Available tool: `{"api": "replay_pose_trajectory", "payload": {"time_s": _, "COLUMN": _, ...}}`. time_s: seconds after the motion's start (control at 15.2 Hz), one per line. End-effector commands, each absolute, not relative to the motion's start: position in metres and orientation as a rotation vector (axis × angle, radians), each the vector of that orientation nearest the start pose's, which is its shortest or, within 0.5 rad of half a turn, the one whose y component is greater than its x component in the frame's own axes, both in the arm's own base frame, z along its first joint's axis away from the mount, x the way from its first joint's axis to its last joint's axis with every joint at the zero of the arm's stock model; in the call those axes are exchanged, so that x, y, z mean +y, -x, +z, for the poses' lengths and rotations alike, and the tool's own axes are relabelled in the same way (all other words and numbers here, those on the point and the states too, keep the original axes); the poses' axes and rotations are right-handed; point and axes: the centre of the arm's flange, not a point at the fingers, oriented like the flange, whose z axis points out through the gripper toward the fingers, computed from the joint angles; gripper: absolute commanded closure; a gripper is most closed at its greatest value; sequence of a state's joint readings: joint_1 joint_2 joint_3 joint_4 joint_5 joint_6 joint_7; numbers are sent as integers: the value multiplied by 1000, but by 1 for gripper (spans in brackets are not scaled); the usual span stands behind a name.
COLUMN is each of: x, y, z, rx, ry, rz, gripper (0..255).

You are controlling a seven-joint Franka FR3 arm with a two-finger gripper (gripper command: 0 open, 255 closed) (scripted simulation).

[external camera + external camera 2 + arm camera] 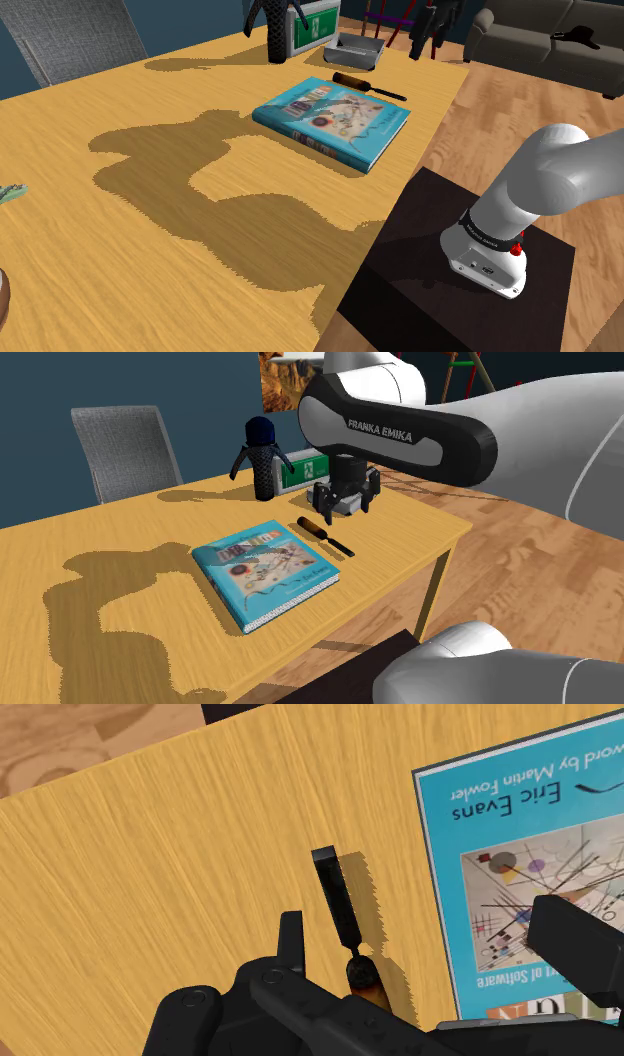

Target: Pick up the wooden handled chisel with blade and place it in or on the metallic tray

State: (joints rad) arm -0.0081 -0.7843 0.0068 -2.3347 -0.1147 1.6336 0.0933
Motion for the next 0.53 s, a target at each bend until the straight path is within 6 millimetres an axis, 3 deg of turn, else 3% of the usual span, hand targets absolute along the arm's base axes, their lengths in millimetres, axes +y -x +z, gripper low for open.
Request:
{"api": "replay_pose_trajectory", "payload": {"time_s": 0.0, "x": -11, "y": -314, "z": 607, "rx": 153, "ry": 3250, "rz": -144, "gripper": 0}}
{"api": "replay_pose_trajectory", "payload": {"time_s": 0.46, "x": -21, "y": -390, "z": 551, "rx": 8, "ry": 3277, "rz": -110, "gripper": 0}}
